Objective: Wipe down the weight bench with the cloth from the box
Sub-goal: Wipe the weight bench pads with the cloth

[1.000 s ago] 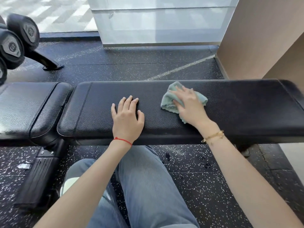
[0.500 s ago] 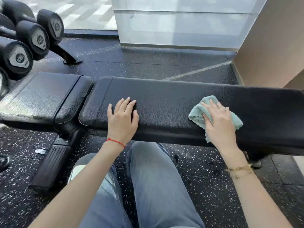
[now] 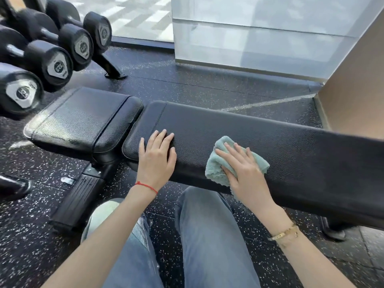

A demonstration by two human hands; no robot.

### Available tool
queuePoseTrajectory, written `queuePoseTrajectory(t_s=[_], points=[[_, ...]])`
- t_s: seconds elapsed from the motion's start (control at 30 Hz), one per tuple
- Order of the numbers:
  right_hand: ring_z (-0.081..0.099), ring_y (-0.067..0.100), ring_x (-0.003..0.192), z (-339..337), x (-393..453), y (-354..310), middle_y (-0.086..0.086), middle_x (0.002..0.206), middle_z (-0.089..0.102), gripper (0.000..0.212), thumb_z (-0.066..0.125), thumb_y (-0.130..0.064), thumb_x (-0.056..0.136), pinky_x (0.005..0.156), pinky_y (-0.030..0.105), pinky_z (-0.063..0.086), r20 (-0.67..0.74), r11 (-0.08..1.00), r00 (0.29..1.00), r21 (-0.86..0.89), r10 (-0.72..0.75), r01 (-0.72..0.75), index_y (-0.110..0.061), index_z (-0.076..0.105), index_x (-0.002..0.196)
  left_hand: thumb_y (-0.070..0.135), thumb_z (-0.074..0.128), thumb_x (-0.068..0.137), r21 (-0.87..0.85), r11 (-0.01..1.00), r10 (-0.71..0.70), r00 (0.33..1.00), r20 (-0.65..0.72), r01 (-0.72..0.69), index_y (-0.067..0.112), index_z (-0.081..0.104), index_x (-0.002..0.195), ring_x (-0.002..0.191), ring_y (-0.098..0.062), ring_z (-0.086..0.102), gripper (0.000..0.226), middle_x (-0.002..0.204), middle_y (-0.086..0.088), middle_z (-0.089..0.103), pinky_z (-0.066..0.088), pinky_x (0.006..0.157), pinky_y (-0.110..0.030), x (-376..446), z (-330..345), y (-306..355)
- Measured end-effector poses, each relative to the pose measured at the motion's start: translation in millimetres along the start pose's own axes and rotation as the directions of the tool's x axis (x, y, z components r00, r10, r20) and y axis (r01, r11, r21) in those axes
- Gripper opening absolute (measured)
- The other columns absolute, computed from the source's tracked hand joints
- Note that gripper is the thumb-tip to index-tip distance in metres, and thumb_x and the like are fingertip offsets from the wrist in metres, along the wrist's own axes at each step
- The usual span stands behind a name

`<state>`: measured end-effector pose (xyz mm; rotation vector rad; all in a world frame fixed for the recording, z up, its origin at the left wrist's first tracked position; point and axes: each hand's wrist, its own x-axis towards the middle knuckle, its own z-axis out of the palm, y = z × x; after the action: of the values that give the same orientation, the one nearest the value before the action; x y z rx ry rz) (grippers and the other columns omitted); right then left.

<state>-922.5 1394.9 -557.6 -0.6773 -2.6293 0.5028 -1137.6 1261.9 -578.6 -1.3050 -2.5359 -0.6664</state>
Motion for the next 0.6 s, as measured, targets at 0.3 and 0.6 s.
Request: queuePoseTrajectory(t_s=[0.3, 0.6], points=[[0.027, 0.022, 0.144, 17, 72, -2, -0.002, 0.151, 0.038, 0.046, 0.054, -0.016, 0.094, 0.12, 0.044, 0.012, -0.007, 1.0, 1.0, 0.002, 0.028, -0.028, -0.03, 0.048, 0.137, 0.033, 0.034, 0.099, 0.003, 1.0, 0.016, 1.0, -0.002, -0.016, 0.02, 0.049, 0.143, 0.144, -0.019, 0.034, 0.048, 0.151, -0.001, 0.045, 0.018, 0.12, -0.05, -8, 4, -3], [0.026, 0.021, 0.144, 41, 130, -1, 0.0, 0.149, 0.041, 0.038, 0.051, -0.018, 0.096, 0.12, 0.045, 0.011, -0.023, 0.998, 1.0, 0.062, -0.005, 0.007, -0.025, 0.053, 0.133, 0.032, 0.039, 0.099, -0.014, 1.0, 0.015, 0.999, -0.039, -0.016, 0.019, 0.049, 0.143, 0.145, -0.017, 0.034, 0.047, 0.152, 0.0, 0.043, 0.02, 0.118, -0.052, -10, 5, -4]])
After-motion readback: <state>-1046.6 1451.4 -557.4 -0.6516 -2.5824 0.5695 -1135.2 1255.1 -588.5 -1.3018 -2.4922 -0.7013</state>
